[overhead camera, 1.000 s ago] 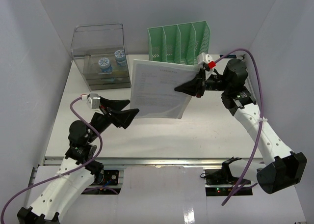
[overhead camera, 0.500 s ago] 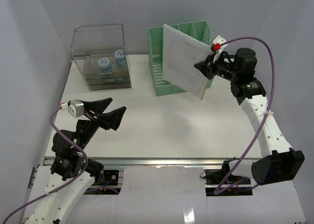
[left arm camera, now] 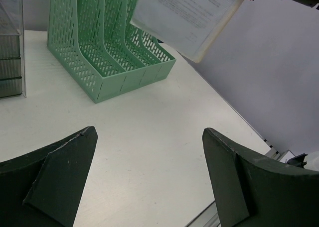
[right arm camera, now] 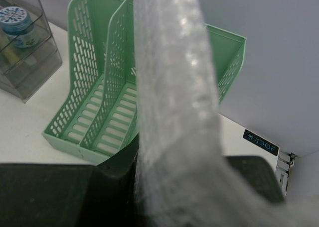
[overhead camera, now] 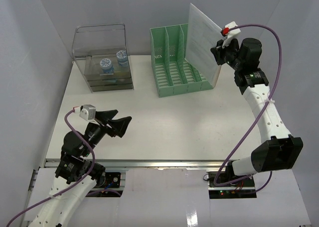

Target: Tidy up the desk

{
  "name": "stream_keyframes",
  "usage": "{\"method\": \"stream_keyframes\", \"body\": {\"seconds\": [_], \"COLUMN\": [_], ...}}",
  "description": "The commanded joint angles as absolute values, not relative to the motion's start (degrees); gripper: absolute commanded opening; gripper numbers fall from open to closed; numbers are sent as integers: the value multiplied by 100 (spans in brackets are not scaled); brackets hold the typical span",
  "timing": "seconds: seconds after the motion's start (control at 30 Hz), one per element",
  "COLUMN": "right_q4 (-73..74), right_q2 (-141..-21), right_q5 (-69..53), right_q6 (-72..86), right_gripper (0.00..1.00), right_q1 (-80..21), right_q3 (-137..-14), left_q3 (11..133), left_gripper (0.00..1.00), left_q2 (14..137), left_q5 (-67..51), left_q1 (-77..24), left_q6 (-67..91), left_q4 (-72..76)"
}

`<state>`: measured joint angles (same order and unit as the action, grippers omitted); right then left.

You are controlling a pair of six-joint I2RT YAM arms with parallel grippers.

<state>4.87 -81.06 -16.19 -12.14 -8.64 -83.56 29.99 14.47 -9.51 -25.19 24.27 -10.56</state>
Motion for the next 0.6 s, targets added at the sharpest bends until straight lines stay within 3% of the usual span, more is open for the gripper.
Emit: {"method": "stream_keyframes", "body": {"seconds": [0.0, 0.57], "right_q4": [-356, -1185], "right_q2": [-8277, -9655], "right_q5": [-1171, -1254], "right_q6": [-1099, -428], "right_gripper": [8, 8], "right_q1": [-862, -1114], "right_q3": [-8813, -9429], "left_q3": [2882, 2717], "left_gripper": [98, 98], "left_q2": [1316, 1196], "left_q5": [-869, -787], "left_q1": [-2479, -2479], "left_q6": [2514, 2751], "left_q4": [-1270, -1331]}}
